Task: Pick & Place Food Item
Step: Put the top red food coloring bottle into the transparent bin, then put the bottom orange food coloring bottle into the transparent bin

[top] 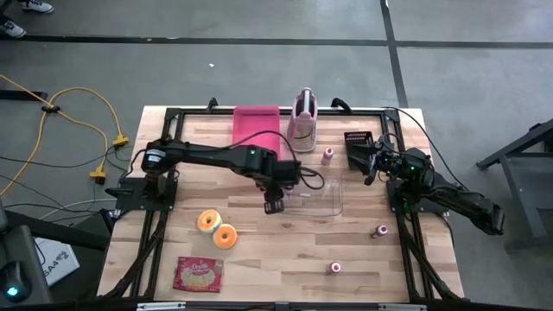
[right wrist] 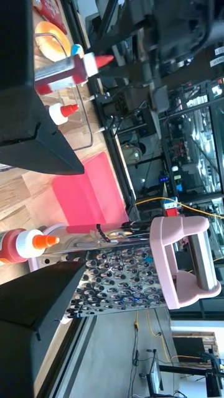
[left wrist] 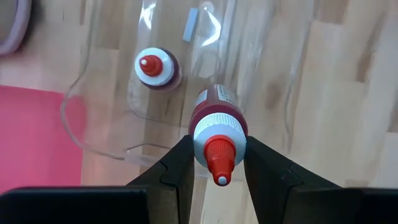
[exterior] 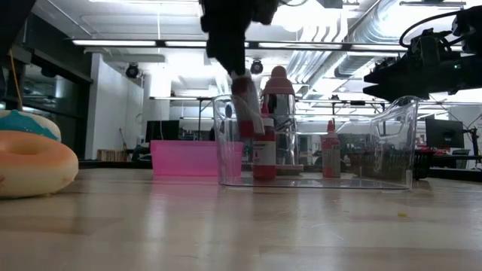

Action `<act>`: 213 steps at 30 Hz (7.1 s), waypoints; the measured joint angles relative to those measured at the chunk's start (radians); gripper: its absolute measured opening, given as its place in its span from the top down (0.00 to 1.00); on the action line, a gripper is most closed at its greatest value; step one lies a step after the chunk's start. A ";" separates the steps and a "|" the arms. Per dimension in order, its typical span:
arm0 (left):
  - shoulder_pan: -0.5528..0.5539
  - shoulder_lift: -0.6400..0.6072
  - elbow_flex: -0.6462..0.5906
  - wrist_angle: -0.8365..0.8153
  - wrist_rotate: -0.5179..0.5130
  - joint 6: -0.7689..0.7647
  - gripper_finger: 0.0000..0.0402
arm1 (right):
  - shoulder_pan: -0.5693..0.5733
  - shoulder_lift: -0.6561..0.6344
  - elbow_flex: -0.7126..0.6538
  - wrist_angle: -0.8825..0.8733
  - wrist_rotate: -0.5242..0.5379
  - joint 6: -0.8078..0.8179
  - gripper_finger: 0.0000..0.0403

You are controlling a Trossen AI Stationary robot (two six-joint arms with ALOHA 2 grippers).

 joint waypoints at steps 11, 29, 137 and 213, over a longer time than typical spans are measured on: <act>0.016 0.081 0.000 0.008 0.018 -0.001 0.73 | 0.000 0.000 0.000 0.000 0.000 0.000 0.44; 0.027 0.120 0.000 0.004 0.029 -0.008 0.73 | 0.000 0.000 0.000 0.001 0.000 0.000 0.44; 0.058 0.012 0.033 -0.137 0.082 0.126 0.57 | 0.000 0.000 0.000 0.001 0.000 0.000 0.44; 0.326 -0.617 -0.821 0.660 0.211 0.107 0.57 | 0.000 0.000 0.000 0.004 0.000 0.000 0.44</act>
